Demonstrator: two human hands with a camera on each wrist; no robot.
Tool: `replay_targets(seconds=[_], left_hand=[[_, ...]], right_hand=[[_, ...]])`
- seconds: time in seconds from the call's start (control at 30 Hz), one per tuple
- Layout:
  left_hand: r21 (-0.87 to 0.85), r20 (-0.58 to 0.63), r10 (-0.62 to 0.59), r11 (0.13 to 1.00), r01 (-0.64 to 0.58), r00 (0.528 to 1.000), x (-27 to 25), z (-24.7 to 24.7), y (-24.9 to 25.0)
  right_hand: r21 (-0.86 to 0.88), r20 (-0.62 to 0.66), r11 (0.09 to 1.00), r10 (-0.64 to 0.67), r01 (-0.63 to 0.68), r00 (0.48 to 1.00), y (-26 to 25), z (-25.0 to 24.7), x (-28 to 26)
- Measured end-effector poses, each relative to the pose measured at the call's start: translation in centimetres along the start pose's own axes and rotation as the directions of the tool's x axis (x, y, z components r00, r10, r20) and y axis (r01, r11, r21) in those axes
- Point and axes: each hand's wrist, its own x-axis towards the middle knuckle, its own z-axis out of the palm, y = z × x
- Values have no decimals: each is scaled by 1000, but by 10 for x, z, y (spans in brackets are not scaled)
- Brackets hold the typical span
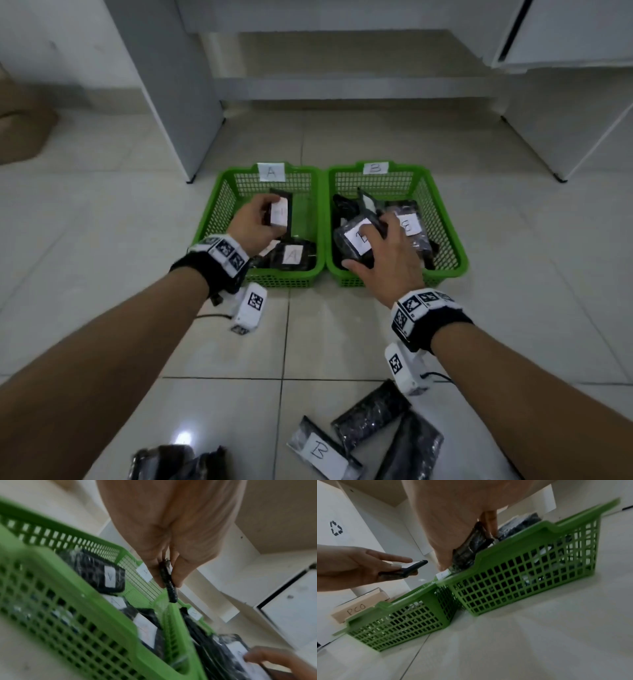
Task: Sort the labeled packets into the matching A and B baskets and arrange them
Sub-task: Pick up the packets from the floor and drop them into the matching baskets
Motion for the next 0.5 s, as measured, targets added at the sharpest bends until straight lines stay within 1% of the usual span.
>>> replay_targets(seconds=[0.07,0.1,0.17,0.23,0.27,0.33,0.37,0.4,0.43,0.5], left_hand=[[232,-25,37,972,-30,999,12,-9,-10],[308,-19,41,951,-33,999,16,-9,-15],[442,35,32,896,-44,999,22,-3,-25],[578,125,-13,814,-63,992,23,6,-35],[634,152,-33,770,-72,988,23,11,-40],[742,141,-44,666,-76,989,18,15,-46],[795,112,-24,602,-75,993,15,15,-45],[828,77,3,557,-66,997,10,13,-44],[837,56,36,543,-67,998,5,10,-42],[813,33,156,570,-118,987,-12,0,-37]], right_hand=[[-13,18,1000,28,-28,999,-1,12,-3],[-26,6,999,33,-33,999,0,16,-3],[-85,-12,996,21,-22,1000,1,18,-4],[-131,-20,991,1,-4,1000,-1,16,-5],[-140,-34,990,-12,7,999,-4,13,-6],[-130,-71,991,-49,40,996,-14,8,-14],[-111,-81,992,-72,63,994,-20,5,-19],[-88,-79,992,-99,92,992,-28,4,-26],[-64,-69,990,-131,127,989,-37,3,-34],[0,-17,978,-206,206,978,-54,4,-52]])
